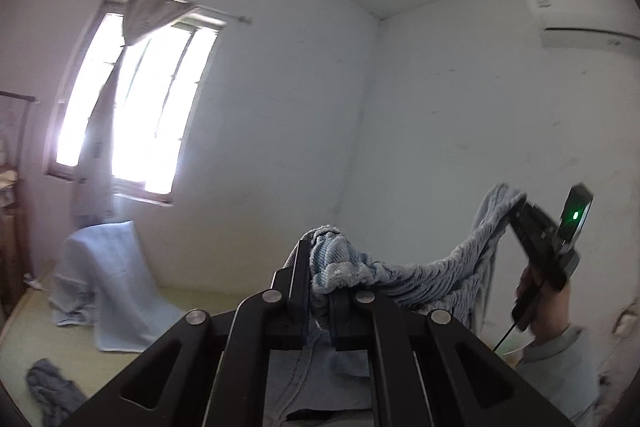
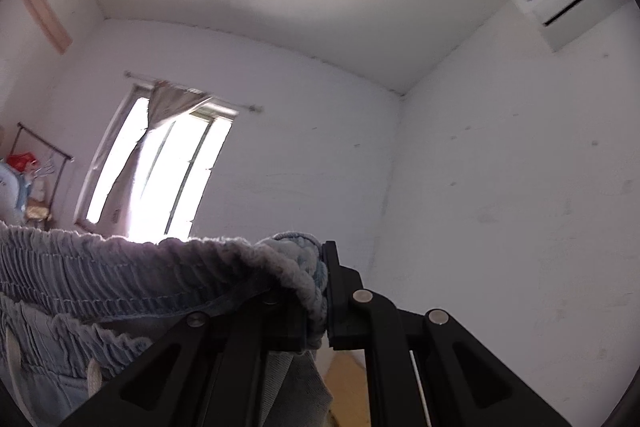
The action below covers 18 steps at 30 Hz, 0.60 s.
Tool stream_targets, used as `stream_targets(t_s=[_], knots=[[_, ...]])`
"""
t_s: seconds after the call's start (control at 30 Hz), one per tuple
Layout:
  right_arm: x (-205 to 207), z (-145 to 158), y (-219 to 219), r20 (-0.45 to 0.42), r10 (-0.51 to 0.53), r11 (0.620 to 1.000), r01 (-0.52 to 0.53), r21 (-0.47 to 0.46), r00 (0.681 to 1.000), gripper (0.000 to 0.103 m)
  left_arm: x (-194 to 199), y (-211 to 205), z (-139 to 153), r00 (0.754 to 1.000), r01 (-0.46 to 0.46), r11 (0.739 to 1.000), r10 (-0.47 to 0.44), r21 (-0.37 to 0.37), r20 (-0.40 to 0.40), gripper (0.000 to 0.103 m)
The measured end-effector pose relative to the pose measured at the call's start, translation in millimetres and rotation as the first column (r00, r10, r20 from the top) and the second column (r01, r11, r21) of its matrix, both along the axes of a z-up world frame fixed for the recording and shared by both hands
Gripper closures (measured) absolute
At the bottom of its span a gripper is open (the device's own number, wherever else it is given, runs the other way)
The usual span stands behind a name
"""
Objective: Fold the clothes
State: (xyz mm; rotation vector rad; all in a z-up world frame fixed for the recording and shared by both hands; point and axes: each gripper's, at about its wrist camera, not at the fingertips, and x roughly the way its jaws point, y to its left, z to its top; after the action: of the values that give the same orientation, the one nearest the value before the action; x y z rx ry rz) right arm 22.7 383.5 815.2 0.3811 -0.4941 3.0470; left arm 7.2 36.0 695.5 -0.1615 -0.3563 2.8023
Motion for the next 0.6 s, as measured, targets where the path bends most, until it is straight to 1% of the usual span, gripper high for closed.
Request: stream_targets(t_s=[0.13, 0.23, 0.33, 0.43, 0.5, 0.6], knots=[[-43.6, -31.9, -55.8, 0.064, 0.08, 0.996, -0.082, 0.024, 0.995, 0.099, -3.4, -48.0, -40.6, 0.992, -0.109, 0.994, 0.11, -0.021, 0.057, 0.098], [-85.4, -64.3, -118.8, 0.13, 0.15, 0.987, -0.157, 0.041, 0.98, 0.099, -3.3, -89.3, -75.0, 0.974, -0.19, 0.981, 0.192, -0.028, 0.117, 0.098], [-122.9, -99.2, -187.4, 0.198, 0.21, 0.972, -0.226, 0.063, 0.957, 0.099, -0.2, -134.0, -111.3, 0.945, -0.271, 0.962, 0.272, -0.031, 0.181, 0.098], [-156.2, -138.7, -261.2, 0.271, 0.265, 0.953, -0.295, 0.074, 0.926, 0.099, 4.1, -178.7, -148.8, 0.913, -0.337, 0.941, 0.334, -0.03, 0.234, 0.098], [-177.9, -165.6, -315.0, 0.318, 0.299, 0.937, -0.34, 0.083, 0.9, 0.099, 7.5, -211.5, -175.8, 0.888, -0.377, 0.926, 0.367, -0.019, 0.277, 0.098], [-198.3, -209.2, -393.1, 0.376, 0.34, 0.911, -0.401, 0.098, 0.862, 0.099, 17.0, -259.7, -217.7, 0.847, -0.435, 0.901, 0.408, 0.001, 0.341, 0.098]])
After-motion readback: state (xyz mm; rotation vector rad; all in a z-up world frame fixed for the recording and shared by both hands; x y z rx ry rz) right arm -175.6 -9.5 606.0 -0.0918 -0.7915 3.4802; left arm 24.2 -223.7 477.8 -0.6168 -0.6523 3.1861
